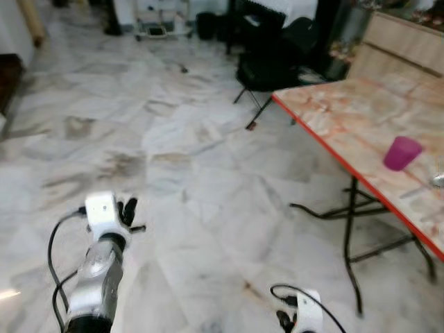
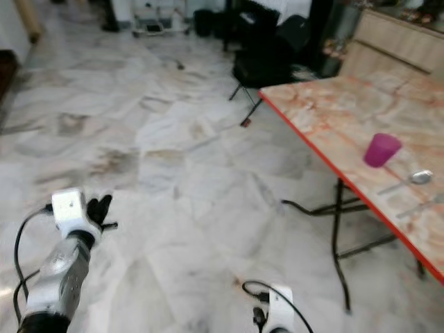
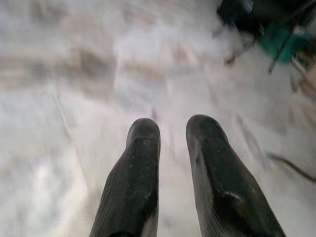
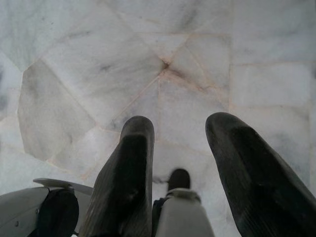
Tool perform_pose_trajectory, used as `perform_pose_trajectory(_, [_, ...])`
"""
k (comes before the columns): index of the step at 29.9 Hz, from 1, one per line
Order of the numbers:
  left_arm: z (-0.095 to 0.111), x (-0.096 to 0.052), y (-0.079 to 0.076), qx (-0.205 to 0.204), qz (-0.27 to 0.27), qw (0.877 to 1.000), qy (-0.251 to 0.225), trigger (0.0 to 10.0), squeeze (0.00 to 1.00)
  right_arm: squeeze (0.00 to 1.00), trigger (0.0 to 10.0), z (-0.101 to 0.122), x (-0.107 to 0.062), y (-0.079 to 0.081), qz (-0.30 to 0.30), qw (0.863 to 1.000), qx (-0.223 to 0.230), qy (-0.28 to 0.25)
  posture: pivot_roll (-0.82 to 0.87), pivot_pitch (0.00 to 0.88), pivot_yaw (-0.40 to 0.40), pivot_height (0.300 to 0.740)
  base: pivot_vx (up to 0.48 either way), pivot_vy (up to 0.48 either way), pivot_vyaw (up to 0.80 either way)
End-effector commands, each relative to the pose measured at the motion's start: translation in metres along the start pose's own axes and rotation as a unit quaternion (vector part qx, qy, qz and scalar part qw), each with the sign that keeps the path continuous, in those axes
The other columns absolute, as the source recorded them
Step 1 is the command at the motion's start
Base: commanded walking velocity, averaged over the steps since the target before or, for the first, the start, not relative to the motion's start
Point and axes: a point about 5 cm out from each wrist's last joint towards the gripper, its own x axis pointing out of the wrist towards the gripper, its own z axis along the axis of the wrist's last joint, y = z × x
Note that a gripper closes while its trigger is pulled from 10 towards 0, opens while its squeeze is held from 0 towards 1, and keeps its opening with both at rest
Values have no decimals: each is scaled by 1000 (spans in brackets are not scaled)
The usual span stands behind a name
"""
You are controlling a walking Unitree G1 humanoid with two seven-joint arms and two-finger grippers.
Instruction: Setting the table
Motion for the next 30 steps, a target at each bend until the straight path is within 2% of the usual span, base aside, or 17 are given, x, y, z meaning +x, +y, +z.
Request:
perform_pose_trajectory(1, [-20, 0, -2, -29, -15, 998, 45, 10000, 0, 0, 10000, 2, 0, -4, -7, 1000, -3, -1, 137, 0, -53, 740, 0, 0, 0])
perform_pose_trajectory(2, [-33, -2, 0, -13, -18, 997, 72, 10000, 0, 0, 10000, 2, 0, -4, -8, 1000, -3, -1, 140, 0, -58, 740, 0, 0, 0])
perform_pose_trajectory(3, [-33, -2, 0, -13, -18, 997, 72, 10000, 0, 0, 10000, 2, 0, -4, -8, 1000, -3, -1, 140, 0, -58, 740, 0, 0, 0])
perform_pose_trajectory(4, [-53, -6, 2, 2, -22, 993, 119, 10000, 0, 0, 10000, 2, 0, -4, -10, 1000, -4, -2, 144, 0, -61, 740, 0, 0, 0])
perform_pose_trajectory(5, [-61, -7, 2, 17, -31, 990, 137, 10000, 0, 0, 10000, 2, 0, -4, -10, 1000, -4, -2, 143, 0, -61, 740, 0, 0, 0])
perform_pose_trajectory(8, [-74, -11, -1, 20, -50, 985, 166, 10000, 0, 0, 10000, 2, 0, -4, -11, 1000, -3, -3, 139, 0, -60, 740, 0, 0, 0])
perform_pose_trajectory(10, [-88, -16, -4, 41, -60, 977, 199, 10000, 0, 0, 10000, 3, 0, -5, -13, 1000, -3, -5, 137, 0, -59, 740, 0, 0, 0])
perform_pose_trajectory(12, [-91, -17, -5, 45, -65, 975, 206, 10000, 0, 0, 10000, 3, 0, -5, -14, 1000, -3, -5, 135, 0, -58, 740, 0, 0, 0])
perform_pose_trajectory(18, [-112, -29, -1, 52, -47, 967, 244, 10000, 0, 0, 10000, 3, 0, -5, -15, 1000, -3, -4, 138, 0, -60, 740, 411, 0, 0])
perform_pose_trajectory(30, [-121, -36, 3, 66, -41, 963, 260, 10000, 0, 0, 10000, 3, 0, -4, -14, 1000, 0, -4, 132, 0, -54, 740, 472, 0, 0])
